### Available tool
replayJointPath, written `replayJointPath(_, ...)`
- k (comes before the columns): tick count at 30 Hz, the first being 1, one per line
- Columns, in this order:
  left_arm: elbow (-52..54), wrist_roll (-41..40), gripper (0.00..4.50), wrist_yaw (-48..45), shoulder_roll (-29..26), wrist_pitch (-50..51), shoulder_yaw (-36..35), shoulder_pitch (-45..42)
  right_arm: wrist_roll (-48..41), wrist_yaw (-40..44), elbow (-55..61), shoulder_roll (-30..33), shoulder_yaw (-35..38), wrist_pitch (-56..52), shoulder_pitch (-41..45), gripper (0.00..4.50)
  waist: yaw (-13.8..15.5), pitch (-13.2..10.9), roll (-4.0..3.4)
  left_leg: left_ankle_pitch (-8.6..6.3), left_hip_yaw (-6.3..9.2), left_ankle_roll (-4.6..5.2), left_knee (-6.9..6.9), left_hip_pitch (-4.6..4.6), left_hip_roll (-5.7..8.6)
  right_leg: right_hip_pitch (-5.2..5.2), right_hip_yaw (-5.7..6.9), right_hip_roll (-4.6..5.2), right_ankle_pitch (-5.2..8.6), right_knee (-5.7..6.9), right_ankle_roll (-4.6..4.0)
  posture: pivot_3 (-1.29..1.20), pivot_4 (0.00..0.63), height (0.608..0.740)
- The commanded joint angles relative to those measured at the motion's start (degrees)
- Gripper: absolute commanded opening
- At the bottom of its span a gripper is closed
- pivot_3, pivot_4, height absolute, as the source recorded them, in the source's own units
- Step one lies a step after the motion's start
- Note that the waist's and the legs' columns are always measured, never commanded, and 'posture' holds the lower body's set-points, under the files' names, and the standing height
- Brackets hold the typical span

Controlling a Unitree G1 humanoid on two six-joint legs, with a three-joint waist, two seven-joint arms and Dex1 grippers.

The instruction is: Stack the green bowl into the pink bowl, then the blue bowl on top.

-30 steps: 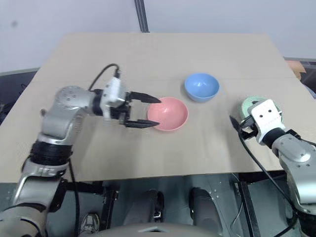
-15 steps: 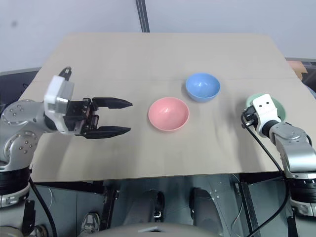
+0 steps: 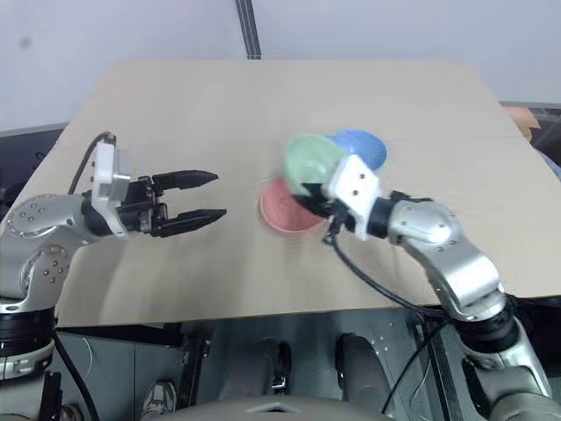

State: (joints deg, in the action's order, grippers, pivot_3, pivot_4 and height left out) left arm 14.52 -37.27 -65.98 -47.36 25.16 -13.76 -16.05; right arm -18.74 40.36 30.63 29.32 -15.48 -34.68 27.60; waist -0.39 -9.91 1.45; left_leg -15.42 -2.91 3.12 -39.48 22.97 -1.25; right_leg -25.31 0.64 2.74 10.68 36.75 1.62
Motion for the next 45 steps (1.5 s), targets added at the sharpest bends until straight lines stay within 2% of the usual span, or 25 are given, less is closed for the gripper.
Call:
replayJointPath(1,1.29,-0.37,3.6,1.11,-0.15,-1.12,-2.27,0.89,4.39,3.6,-8.79,-1.98,-5.67,5.76,4.33,0.51,-0.15,0.0,0.0,0.0,-0.02,0.0,0.0,0.0,0.01,0.0,-0.01,0.02,0.0,-0.01,0.0,0.0,0.15,0.74)
replayJointPath(2,1.68,-0.48,3.6,1.39,-0.15,-1.08,-2.39,1.23,5.32,3.63,-11.6,-3.25,-6.73,6.73,5.65,0.51,-0.3,0.0,0.0,0.0,-0.04,0.0,0.0,-0.02,0.02,0.0,-0.03,0.02,0.0,-0.01,0.0,0.0,0.15,0.74)
replayJointPath(5,3.36,-1.18,3.6,2.22,-0.37,-0.61,-2.92,2.48,7.76,5.61,-15.46,-3.89,-8.38,10.16,7.28,1.36,-0.3,-0.01,-0.01,0.0,-0.04,-0.01,0.06,-0.03,0.01,-0.03,-0.03,0.0,0.0,0.02,-0.01,0.0,0.15,0.74)
replayJointPath(7,4.26,-1.53,3.6,2.42,-0.62,-0.45,-3.36,3.36,9.35,4.88,-15.71,-3.97,-7.8,12.04,7.44,2.39,-0.17,-0.01,-0.01,0.01,-0.02,-0.02,0.11,-0.01,0.0,-0.04,0.0,0.0,-0.02,0.01,0.03,0.0,0.15,0.74)
replayJointPath(9,5.09,-2.05,3.6,2.58,-0.87,-0.22,-3.96,4.22,8.71,4.52,-13.23,-3.45,-5.2,11.25,7.18,3.19,-0.2,-0.01,0.0,0.02,-0.02,-0.04,0.11,0.01,0.01,-0.05,0.0,0.03,-0.04,-0.02,0.05,0.0,0.15,0.74)
replayJointPath(10,5.45,-2.33,3.6,2.61,-0.98,-0.11,-4.28,4.61,7.51,4.39,-11.46,-3.25,-3.38,10.16,6.91,3.36,-0.23,-0.01,-0.01,0.02,-0.03,-0.04,0.11,0.01,0.01,-0.05,0.0,0.04,-0.04,-0.02,0.04,0.0,0.15,0.74)
replayJointPath(13,5.97,-3.72,3.6,2.96,-0.75,0.24,-5.23,5.2,1.0,4.37,-6.2,-1.96,4.34,4.6,6.97,3.36,-0.1,-0.01,-0.01,0.02,-0.02,-0.04,0.11,0.02,0.0,-0.06,0.0,0.05,-0.04,-0.01,0.05,0.0,0.15,0.74)
replayJointPath(17,5.96,-6.34,3.6,5.53,0.6,1.88,-6.79,5.39,4.83,3.83,-9.89,4.19,8.59,6.08,8.26,3.36,-0.06,-0.01,-0.01,0.01,-0.01,-0.03,0.11,-0.04,0.0,-0.01,0.03,0.07,0.01,-0.02,-0.03,0.0,0.15,0.74)
replayJointPath(22,6.83,-6.56,3.6,10.79,2.85,2.16,-8.48,6.79,14.7,4.91,-29.66,7.86,4.86,21.7,9.52,3.36,-0.41,0.0,0.0,0.0,-0.07,-0.02,0.13,-0.13,0.01,0.01,-0.02,0.03,0.02,0.0,-0.03,0.0,0.15,0.74)
replayJointPath(31,10.79,-6.89,3.6,17.09,4.54,2.73,-10.17,10.07,25.06,3.88,-66.88,1.21,-0.6,44.92,19.63,3.36,-0.75,-0.04,-0.01,0.01,-0.34,-0.03,0.23,-0.14,-0.02,-0.1,-0.28,-0.05,-0.09,0.0,0.11,0.0,0.15,0.74)
replayJointPath(34,12.25,-6.39,3.6,18.26,4.69,2.28,-11.25,12.18,26.71,2.9,-72.41,-0.11,-0.72,48.8,23.04,2.54,-0.67,-0.04,-0.01,0.01,-0.35,-0.03,0.23,-0.13,-0.02,-0.1,-0.3,-0.01,-0.09,-0.01,0.1,0.0,0.15,0.74)
replayJointPath(39,12.87,-6.15,3.6,19.17,5.0,1.78,-11.57,13.77,27.46,5.01,-74.34,0.05,-0.5,52.08,24.74,0.19,-0.45,-0.05,-0.03,0.03,-0.34,-0.06,0.25,-0.11,-0.02,-0.1,-0.3,0.02,-0.09,-0.03,0.08,0.0,0.15,0.74)
replayJointPath(43,12.56,-6.25,3.6,18.8,4.95,1.5,-10.9,13.35,26.68,6.35,-69.65,1.22,0.68,52.49,23.89,0.09,-0.51,-0.06,-0.04,0.02,-0.35,-0.05,0.25,-0.13,-0.02,-0.1,-0.3,0.03,-0.01,-0.02,-0.05,0.0,0.15,0.74)
replayJointPath(45,12.14,-6.43,3.6,18.05,4.8,1.38,-10.47,13.03,24.55,8.62,-63.44,2.46,1.94,50.52,22.61,0.09,-0.49,-0.07,-0.05,0.03,-0.35,-0.05,0.25,-0.13,-0.03,-0.1,-0.3,0.02,-0.01,0.0,-0.05,0.0,0.15,0.74)
